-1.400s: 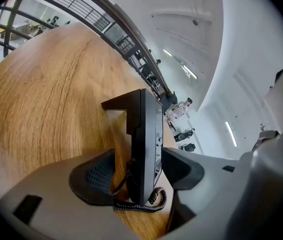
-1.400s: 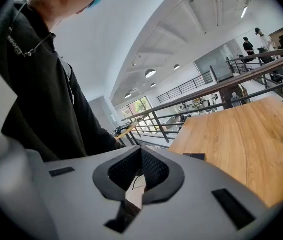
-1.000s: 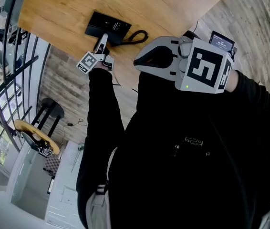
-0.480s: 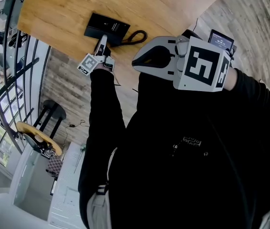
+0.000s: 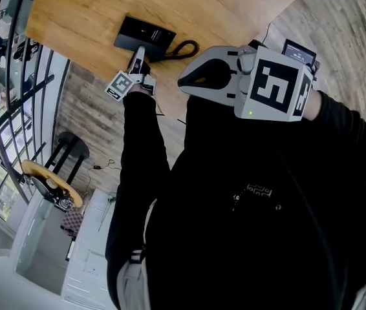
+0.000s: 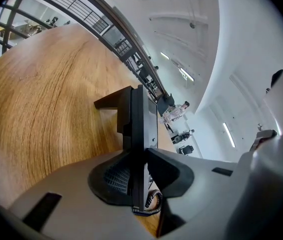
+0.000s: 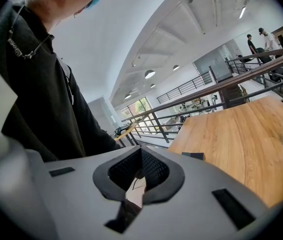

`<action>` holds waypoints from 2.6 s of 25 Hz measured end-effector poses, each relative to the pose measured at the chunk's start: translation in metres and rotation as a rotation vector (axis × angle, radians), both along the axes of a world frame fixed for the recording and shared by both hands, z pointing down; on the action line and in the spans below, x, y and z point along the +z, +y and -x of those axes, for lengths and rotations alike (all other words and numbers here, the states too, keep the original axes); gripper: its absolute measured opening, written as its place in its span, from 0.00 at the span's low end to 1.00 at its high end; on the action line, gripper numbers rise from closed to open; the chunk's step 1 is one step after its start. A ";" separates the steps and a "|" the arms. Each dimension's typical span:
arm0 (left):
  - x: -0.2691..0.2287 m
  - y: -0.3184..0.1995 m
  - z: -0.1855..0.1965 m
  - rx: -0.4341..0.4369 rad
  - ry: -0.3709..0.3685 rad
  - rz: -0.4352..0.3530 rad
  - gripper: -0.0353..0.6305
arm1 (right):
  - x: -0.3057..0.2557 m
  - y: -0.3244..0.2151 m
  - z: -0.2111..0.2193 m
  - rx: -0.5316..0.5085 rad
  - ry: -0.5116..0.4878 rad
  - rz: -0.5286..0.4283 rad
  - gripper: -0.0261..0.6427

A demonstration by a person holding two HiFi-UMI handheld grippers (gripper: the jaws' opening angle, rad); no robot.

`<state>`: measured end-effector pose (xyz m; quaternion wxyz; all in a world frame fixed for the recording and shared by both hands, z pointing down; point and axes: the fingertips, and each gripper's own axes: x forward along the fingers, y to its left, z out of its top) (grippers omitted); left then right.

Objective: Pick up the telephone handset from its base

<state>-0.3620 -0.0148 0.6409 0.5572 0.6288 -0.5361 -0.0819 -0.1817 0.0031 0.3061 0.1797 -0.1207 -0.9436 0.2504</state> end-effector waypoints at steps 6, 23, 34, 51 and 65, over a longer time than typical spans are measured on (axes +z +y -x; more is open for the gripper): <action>-0.002 0.002 0.003 0.017 -0.017 0.020 0.20 | -0.006 -0.002 -0.003 -0.001 -0.015 -0.014 0.07; -0.010 0.005 -0.002 -0.060 -0.046 0.001 0.17 | -0.016 -0.004 -0.028 -0.026 -0.033 -0.038 0.07; -0.041 0.011 0.004 -0.160 -0.062 -0.071 0.17 | -0.027 0.000 -0.028 -0.099 -0.064 -0.067 0.07; -0.232 0.013 -0.054 -0.241 -0.367 -0.285 0.17 | -0.062 0.025 -0.019 -0.293 -0.192 -0.081 0.07; -0.340 0.036 -0.088 -0.322 -0.715 -0.309 0.17 | -0.073 0.027 -0.007 -0.333 -0.252 -0.129 0.06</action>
